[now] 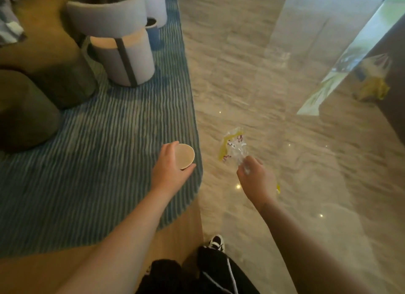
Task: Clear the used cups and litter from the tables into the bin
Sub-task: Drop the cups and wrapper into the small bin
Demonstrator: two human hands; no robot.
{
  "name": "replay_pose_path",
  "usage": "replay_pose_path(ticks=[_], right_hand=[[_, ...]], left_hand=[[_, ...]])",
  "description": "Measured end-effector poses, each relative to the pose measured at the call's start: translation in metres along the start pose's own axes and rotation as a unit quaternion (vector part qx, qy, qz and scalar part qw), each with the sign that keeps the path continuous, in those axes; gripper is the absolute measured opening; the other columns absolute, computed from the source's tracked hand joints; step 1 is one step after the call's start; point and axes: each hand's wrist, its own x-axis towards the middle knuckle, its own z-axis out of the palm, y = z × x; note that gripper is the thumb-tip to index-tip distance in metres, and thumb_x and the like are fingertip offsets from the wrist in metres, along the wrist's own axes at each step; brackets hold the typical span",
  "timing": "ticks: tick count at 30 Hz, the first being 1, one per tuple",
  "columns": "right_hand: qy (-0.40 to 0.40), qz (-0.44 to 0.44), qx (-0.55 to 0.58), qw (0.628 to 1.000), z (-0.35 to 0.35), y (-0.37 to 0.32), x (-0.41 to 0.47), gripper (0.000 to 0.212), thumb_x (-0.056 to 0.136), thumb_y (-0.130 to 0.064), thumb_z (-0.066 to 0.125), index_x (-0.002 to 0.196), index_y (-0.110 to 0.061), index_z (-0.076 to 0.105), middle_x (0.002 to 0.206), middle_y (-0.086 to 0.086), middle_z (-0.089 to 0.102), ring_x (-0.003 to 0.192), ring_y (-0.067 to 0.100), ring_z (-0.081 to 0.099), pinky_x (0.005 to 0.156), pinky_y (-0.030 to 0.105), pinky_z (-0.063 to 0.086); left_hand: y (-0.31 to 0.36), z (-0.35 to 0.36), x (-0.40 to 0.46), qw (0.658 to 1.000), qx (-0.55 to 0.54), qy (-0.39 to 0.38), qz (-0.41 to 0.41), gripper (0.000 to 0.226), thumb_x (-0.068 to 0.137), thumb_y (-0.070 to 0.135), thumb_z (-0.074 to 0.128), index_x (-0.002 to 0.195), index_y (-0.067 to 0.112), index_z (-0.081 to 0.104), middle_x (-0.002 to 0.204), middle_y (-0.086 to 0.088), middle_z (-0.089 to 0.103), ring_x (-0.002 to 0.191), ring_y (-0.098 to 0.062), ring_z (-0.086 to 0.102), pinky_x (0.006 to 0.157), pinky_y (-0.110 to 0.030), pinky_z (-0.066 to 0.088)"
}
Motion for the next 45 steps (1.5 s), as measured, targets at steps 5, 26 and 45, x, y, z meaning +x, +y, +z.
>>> replay_pose_path(ticks=[5, 26, 45], right_hand=[[-0.013, -0.007, 0.018, 1.0, -0.009, -0.002, 0.152, 0.01, 0.085, -0.026, 0.056, 0.082, -0.016, 0.053, 0.083, 0.004, 0.06, 0.07, 0.033, 0.057, 0.055, 0.03, 0.031], [-0.085, -0.115, -0.008, 0.99, 0.129, -0.125, 0.862, 0.012, 0.087, -0.023, 0.057, 0.09, -0.012, 0.058, 0.084, 0.006, 0.06, 0.066, 0.033, 0.056, 0.051, 0.03, 0.032], [-0.159, -0.247, 0.007, 0.956, 0.296, -0.255, 1.496, 0.011, 0.087, -0.024, 0.057, 0.085, -0.014, 0.056, 0.076, 0.0, 0.053, 0.061, 0.025, 0.05, 0.051, 0.026, 0.029]], left_hand=[[0.038, 0.034, 0.129, 1.0, -0.001, 0.016, -0.016, 0.073, 0.07, 0.037, 0.08, 0.13, 0.018, 0.042, 0.126, -0.003, 0.045, 0.103, -0.025, 0.052, 0.075, -0.035, 0.046], [0.003, 0.15, 0.779, 0.99, 0.032, 0.086, -0.111, 0.074, 0.068, 0.038, 0.081, 0.128, 0.013, 0.045, 0.124, -0.008, 0.047, 0.102, -0.03, 0.053, 0.074, -0.038, 0.048], [-0.063, 0.26, 1.363, 0.966, 0.025, 0.154, -0.208, 0.074, 0.069, 0.04, 0.08, 0.127, 0.015, 0.043, 0.123, -0.008, 0.048, 0.105, -0.028, 0.051, 0.075, -0.036, 0.046]])
